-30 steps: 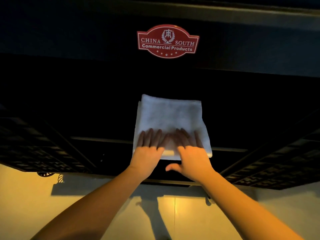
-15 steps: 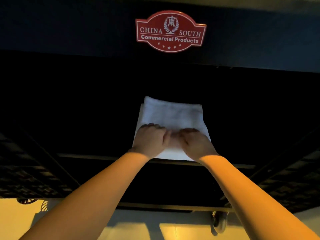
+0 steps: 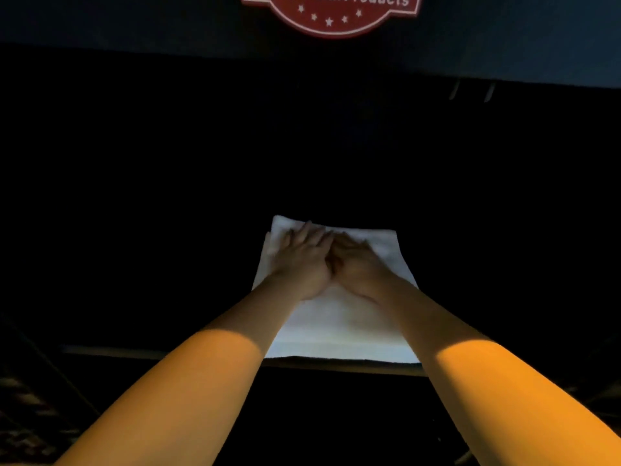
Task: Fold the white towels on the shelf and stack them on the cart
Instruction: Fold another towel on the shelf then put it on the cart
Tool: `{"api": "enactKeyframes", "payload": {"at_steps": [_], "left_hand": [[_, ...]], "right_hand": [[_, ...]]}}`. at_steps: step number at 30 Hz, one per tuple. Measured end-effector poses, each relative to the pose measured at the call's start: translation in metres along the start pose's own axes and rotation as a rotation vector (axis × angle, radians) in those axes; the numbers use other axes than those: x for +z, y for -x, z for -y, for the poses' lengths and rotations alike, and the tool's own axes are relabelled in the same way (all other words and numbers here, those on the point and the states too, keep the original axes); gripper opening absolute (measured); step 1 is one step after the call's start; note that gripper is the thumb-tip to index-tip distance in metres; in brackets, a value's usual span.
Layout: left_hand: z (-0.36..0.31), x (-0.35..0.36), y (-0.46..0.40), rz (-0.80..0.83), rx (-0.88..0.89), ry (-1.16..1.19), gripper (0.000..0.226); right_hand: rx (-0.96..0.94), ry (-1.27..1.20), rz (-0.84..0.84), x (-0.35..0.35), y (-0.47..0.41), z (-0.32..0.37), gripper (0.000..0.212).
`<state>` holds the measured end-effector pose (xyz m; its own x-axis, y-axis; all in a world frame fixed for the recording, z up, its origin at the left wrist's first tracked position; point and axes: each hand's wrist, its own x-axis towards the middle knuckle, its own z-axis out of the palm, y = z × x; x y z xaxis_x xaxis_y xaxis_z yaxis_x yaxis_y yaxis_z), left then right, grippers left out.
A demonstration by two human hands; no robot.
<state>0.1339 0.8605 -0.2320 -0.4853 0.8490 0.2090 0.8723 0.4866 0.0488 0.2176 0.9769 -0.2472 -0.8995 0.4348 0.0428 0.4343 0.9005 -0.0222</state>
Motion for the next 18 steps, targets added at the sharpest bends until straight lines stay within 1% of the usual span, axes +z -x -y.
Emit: {"api": "enactKeyframes", "payload": {"at_steps": [1, 2, 4, 7, 9, 10, 11, 13, 14, 15, 16, 18], "left_hand": [[0.003, 0.004, -0.006, 0.088, -0.036, 0.067, 0.06], [0.009, 0.01, -0.011, 0.143, -0.104, 0.103, 0.062], [0.021, 0.016, -0.013, 0.158, -0.214, 0.12, 0.067], [0.032, 0.007, -0.001, 0.167, -0.293, 0.063, 0.062], [0.034, -0.004, 0.014, 0.188, -0.317, -0.03, 0.057], [0.031, -0.008, 0.023, 0.177, -0.298, -0.064, 0.055], [0.022, -0.011, 0.032, 0.142, -0.244, -0.058, 0.053], [-0.001, -0.01, 0.055, 0.046, -0.066, 0.041, 0.052], [-0.012, -0.007, 0.067, 0.021, 0.001, 0.07, 0.051], [-0.017, -0.004, 0.078, 0.015, 0.019, 0.075, 0.051], [-0.016, -0.001, 0.089, 0.014, -0.007, 0.075, 0.051], [0.001, 0.003, 0.104, 0.011, -0.119, 0.105, 0.052]], "right_hand": [[-0.005, -0.051, 0.032, 0.003, -0.009, 0.005, 0.055], [0.047, -0.073, 0.053, 0.006, -0.016, 0.003, 0.056], [0.188, -0.086, 0.059, 0.011, -0.017, -0.01, 0.062], [0.346, -0.046, 0.084, 0.008, 0.001, -0.037, 0.063], [0.46, 0.079, 0.086, 0.0, 0.02, -0.042, 0.06], [0.454, 0.156, 0.07, -0.005, 0.031, -0.035, 0.056], [0.388, 0.135, 0.028, -0.008, 0.039, -0.022, 0.052], [0.139, -0.074, -0.056, -0.01, 0.054, 0.015, 0.047], [0.038, -0.104, -0.072, -0.006, 0.064, 0.032, 0.047], [-0.003, -0.092, -0.08, -0.002, 0.075, 0.044, 0.049], [0.013, -0.075, -0.106, 0.002, 0.085, 0.047, 0.05], [0.121, -0.04, -0.147, 0.009, 0.101, 0.029, 0.051]]}}
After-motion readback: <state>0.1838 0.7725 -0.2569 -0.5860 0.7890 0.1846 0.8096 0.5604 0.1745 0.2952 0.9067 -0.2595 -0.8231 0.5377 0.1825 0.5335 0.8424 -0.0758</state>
